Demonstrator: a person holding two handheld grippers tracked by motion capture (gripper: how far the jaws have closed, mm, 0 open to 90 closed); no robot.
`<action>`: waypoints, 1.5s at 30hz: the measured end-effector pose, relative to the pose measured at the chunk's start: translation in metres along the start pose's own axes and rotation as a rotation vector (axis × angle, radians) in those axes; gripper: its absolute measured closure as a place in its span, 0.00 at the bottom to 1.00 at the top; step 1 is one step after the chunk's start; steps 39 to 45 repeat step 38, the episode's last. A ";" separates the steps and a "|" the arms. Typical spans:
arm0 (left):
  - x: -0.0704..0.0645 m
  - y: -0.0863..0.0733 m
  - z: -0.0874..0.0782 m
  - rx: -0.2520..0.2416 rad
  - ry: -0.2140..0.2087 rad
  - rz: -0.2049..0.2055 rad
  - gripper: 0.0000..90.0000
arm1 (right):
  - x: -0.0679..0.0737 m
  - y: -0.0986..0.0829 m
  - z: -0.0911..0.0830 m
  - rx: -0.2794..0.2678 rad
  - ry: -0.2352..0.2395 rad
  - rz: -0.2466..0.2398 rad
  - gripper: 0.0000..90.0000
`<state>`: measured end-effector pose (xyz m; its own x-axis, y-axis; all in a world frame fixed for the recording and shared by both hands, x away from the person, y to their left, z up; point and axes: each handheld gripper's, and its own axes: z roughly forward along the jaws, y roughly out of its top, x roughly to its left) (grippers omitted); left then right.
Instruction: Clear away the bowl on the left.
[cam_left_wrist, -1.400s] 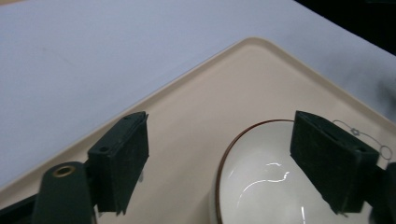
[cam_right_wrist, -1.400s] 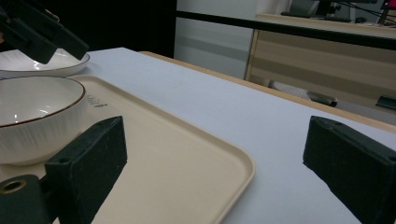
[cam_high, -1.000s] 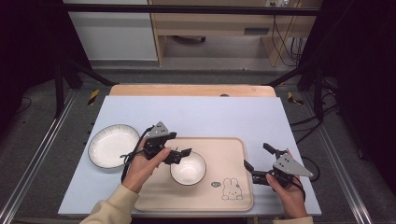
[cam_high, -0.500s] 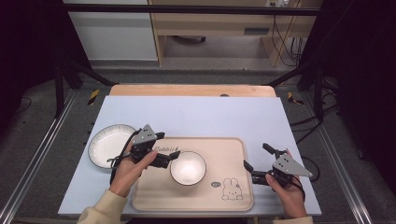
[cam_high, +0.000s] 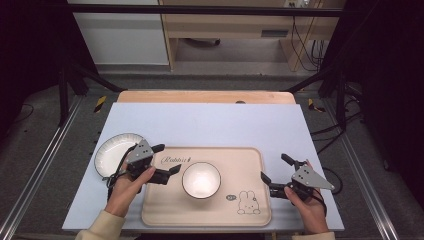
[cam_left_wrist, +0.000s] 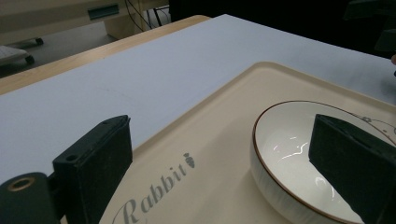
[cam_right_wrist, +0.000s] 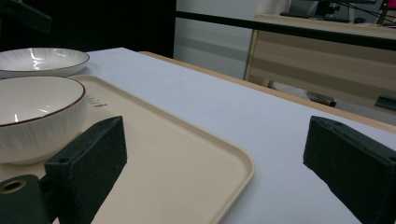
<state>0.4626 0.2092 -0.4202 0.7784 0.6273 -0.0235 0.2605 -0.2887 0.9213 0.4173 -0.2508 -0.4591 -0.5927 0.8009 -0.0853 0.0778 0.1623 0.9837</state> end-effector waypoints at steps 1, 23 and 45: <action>0.000 0.000 0.000 0.000 0.000 0.000 0.07 | 0.000 0.000 0.000 0.000 0.000 0.000 0.07; 0.032 -0.036 -0.047 -0.048 0.109 -0.012 0.08 | 0.000 -0.001 0.001 0.004 0.001 -0.002 0.07; 0.031 -0.053 -0.052 -0.009 0.005 0.003 0.06 | -0.002 0.000 0.000 -0.001 -0.005 -0.004 0.07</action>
